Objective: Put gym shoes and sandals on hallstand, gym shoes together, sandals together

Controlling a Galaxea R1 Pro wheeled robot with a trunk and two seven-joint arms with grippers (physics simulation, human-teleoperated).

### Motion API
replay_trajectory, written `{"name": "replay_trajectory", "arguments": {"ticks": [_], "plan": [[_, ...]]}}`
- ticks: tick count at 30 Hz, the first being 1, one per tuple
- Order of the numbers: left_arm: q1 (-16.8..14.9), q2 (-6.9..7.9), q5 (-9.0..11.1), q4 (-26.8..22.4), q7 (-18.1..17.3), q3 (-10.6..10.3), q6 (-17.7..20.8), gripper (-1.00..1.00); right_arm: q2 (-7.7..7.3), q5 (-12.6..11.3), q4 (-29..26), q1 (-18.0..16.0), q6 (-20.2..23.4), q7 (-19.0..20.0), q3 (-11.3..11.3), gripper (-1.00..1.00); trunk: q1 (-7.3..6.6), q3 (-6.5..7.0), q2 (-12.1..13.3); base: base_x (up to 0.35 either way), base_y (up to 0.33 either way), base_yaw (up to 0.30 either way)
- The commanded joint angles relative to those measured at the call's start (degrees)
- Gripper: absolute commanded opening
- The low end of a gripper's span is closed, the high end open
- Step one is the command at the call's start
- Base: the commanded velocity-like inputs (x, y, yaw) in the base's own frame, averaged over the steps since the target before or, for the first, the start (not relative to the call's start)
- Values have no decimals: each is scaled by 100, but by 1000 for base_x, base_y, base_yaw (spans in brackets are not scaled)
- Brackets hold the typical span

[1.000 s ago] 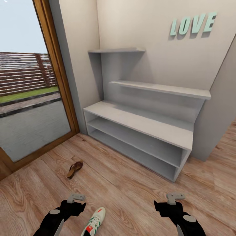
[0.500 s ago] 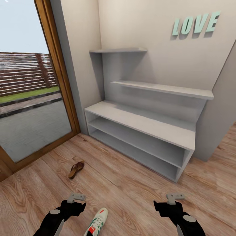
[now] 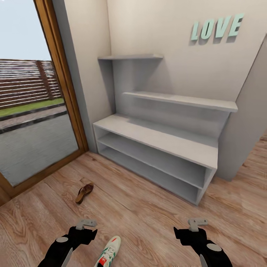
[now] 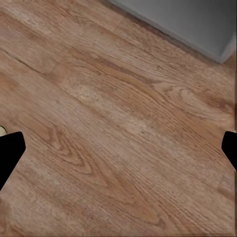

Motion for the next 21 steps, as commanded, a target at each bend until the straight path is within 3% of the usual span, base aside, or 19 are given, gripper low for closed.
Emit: {"name": "replay_trajectory", "arguments": {"ticks": [1, 21], "plan": [[-1, 5, -7, -9, -15, -4, 29, 100, -1, 9, -6, -4, 31, -2, 3, 100, -1, -5, -3, 0, 0, -231], [-1, 8, -6, -9, -21, -1, 29, 100, -1, 9, -6, -4, 31, -2, 3, 100, -1, -5, -3, 0, 0, -242]]}}
